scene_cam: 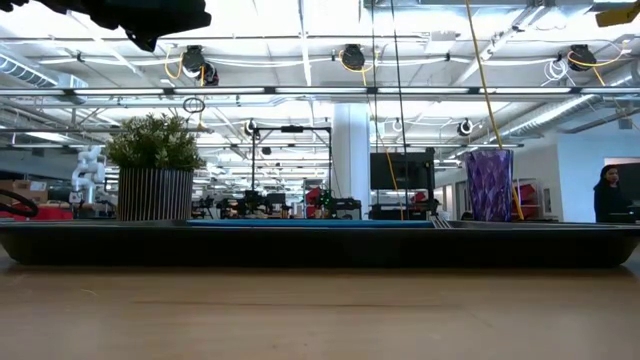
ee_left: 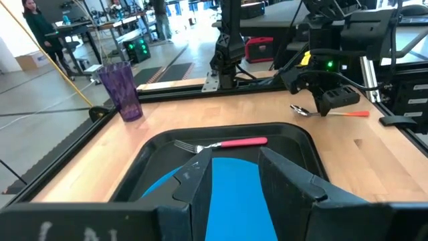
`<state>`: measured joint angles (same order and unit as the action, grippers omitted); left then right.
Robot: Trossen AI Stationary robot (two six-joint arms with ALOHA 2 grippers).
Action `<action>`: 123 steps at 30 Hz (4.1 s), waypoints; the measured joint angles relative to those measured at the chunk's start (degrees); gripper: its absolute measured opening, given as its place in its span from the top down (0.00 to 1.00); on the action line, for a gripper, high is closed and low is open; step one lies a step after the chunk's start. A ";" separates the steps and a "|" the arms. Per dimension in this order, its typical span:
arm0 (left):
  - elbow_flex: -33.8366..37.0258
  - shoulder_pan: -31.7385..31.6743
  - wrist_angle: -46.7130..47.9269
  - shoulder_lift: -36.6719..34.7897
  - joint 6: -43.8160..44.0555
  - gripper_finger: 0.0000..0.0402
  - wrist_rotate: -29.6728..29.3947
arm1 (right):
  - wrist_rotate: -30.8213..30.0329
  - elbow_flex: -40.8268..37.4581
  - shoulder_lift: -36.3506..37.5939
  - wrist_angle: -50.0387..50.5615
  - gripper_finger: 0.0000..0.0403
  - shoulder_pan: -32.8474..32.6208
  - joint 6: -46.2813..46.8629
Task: Pick and place plate/cup/fork/spoon on tray
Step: Put the orange spoon on the black tray between the blue plate and the pink fork
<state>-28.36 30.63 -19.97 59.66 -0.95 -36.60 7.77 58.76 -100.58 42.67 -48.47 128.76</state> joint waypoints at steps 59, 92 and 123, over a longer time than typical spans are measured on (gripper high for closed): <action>0.00 0.00 0.16 0.00 -0.23 0.69 0.02 | -13.46 -0.15 7.00 -10.70 1.00 43.17 -56.18; 0.02 0.00 0.90 0.00 0.13 0.69 0.04 | -13.66 -0.15 3.34 -9.41 0.91 44.11 -49.02; 0.02 0.00 2.88 0.00 2.71 0.69 0.04 | -21.88 -0.15 12.72 -11.97 0.90 45.42 -86.70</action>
<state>-28.34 30.63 -17.08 59.66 1.76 -36.56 -14.11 58.61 -87.85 30.70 -3.05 42.06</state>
